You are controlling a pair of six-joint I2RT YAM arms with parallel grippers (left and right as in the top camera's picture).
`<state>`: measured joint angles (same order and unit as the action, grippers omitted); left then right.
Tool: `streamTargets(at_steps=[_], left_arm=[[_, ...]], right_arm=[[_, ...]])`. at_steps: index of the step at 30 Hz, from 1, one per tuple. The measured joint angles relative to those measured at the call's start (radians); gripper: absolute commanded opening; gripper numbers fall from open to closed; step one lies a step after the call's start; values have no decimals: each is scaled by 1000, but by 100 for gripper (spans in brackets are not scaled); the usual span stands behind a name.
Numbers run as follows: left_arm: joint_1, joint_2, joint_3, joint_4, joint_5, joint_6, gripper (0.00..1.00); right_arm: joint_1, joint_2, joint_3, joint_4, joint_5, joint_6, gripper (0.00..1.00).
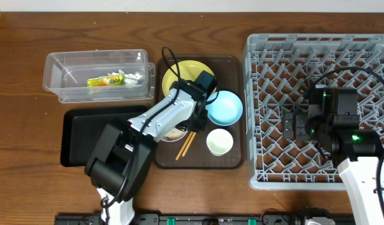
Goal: Sort waste into correct bins and load items into the dishwasher rack
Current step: 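Grasp the white rice bowl with the left gripper, then tip the rice bowl over the black tray to empty the rice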
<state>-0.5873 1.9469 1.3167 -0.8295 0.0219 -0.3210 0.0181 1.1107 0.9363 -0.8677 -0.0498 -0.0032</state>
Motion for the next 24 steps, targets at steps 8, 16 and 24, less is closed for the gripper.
streamTargets(at_steps=[8, 16, 24], left_arm=[[0, 0, 0, 0, -8, 4, 6], [0, -63, -2, -28, -6, 5, 6], [59, -313, -5, -75, 42, 40, 6]], right_arm=[[0, 0, 0, 0, 0, 0, 99], [0, 0, 0, -3, 0, 0, 99], [0, 0, 0, -3, 0, 0, 99]])
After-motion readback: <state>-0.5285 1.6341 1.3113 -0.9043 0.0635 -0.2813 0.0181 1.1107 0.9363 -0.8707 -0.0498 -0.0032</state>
